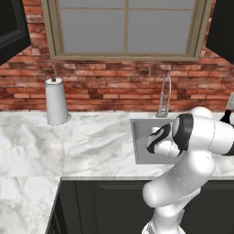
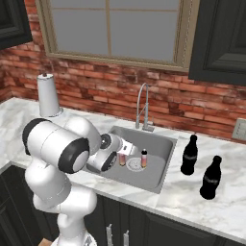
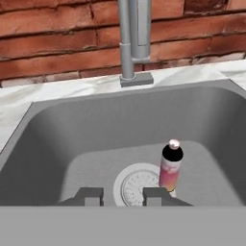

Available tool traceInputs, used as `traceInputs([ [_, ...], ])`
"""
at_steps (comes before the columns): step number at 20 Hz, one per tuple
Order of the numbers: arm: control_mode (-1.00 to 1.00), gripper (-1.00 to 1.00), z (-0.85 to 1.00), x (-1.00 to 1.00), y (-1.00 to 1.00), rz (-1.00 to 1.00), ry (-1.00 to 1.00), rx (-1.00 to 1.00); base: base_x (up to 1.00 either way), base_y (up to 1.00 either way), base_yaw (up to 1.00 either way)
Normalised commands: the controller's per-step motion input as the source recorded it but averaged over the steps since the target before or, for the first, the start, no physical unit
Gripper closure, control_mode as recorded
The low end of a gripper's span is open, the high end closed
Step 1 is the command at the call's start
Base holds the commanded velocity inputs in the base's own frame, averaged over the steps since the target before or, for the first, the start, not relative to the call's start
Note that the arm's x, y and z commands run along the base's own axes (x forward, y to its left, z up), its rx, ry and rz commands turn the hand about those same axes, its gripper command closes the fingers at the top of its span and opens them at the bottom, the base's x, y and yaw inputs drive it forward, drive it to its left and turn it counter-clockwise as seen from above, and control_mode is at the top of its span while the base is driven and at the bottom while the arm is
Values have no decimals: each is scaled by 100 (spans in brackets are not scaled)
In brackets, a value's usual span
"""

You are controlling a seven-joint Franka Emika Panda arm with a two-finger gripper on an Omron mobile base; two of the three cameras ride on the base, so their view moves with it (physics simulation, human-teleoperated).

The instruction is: Place the large bottle from the dining counter next to the other large bottle outside the sink, and place the small bottle from the dining counter next to the other small bottle inside the sink.

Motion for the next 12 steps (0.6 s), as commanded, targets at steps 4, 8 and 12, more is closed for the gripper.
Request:
traceInputs([
  [4,-100,100,-8,0,-28,0,-2,0,0,0,0],
  [8,-100,100,-9,0,-24,0,-1,1,0,0,0],
  [12,-100,100,-23,0,-9,0,0,5,0,0,0],
])
